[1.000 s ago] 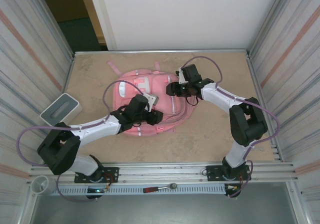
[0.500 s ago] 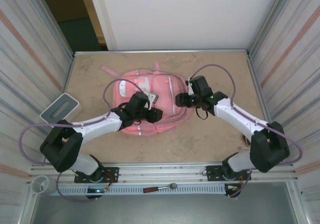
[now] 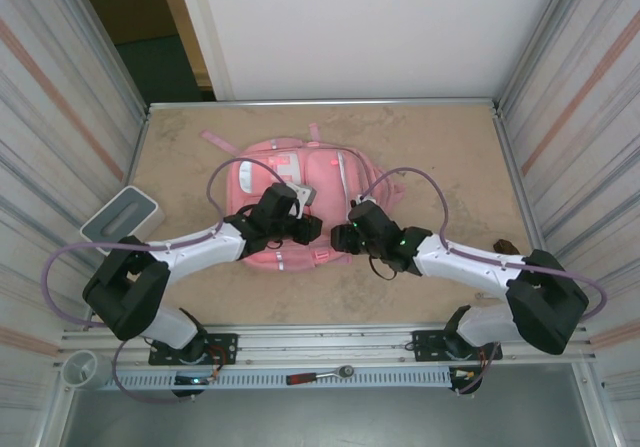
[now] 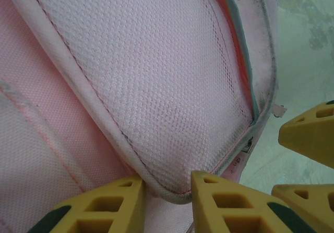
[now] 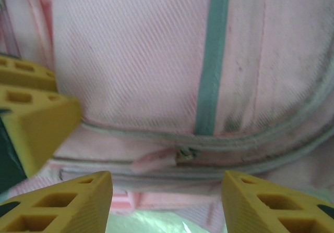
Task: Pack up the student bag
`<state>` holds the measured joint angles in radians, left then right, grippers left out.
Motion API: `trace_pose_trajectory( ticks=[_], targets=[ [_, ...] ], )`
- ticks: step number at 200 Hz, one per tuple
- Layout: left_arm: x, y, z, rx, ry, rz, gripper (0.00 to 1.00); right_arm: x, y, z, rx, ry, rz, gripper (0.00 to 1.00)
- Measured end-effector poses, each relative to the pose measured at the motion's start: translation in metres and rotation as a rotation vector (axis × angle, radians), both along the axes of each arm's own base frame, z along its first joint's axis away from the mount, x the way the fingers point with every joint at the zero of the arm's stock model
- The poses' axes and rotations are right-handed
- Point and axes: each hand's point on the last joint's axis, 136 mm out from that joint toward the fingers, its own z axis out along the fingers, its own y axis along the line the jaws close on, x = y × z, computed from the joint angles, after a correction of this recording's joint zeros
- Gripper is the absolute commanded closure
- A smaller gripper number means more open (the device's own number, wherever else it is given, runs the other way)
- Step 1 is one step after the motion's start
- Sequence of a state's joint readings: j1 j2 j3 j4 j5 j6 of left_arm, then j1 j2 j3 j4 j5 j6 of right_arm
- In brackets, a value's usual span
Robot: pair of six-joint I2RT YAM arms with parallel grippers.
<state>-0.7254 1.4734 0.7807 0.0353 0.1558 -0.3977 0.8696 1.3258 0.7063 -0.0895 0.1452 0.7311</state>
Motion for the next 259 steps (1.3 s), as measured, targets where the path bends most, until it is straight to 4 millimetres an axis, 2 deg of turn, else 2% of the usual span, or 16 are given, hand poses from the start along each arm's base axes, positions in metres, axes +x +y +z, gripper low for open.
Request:
trace_pose_trajectory(
  ticks=[22, 65, 104, 205, 229, 259],
  targets=[
    [0.0, 0.0, 0.001, -0.005, -0.006, 0.0, 0.72, 0.004, 0.008, -0.001, 0.02, -0.016, -0.028, 0.49],
    [-0.001, 0.001, 0.001, -0.009, -0.011, 0.0, 0.72, 0.004, 0.007, -0.024, -0.011, 0.02, -0.107, 0.49],
    [-0.001, 0.001, 0.0, -0.01, -0.013, 0.001, 0.72, 0.004, 0.013, -0.028, -0.027, 0.018, -0.135, 0.51],
    [0.0, 0.002, 0.0, -0.01, -0.014, 0.004, 0.73, 0.006, 0.016, -0.034, -0.031, 0.023, -0.17, 0.87],
    [0.002, 0.005, -0.001, -0.011, -0.015, 0.014, 0.77, 0.007, 0.012, -0.036, -0.052, 0.019, -0.177, 0.97],
    [0.006, 0.011, -0.003, -0.028, -0.009, 0.023, 0.82, 0.006, 0.011, -0.032, -0.075, -0.009, -0.146, 1.0]
  ],
)
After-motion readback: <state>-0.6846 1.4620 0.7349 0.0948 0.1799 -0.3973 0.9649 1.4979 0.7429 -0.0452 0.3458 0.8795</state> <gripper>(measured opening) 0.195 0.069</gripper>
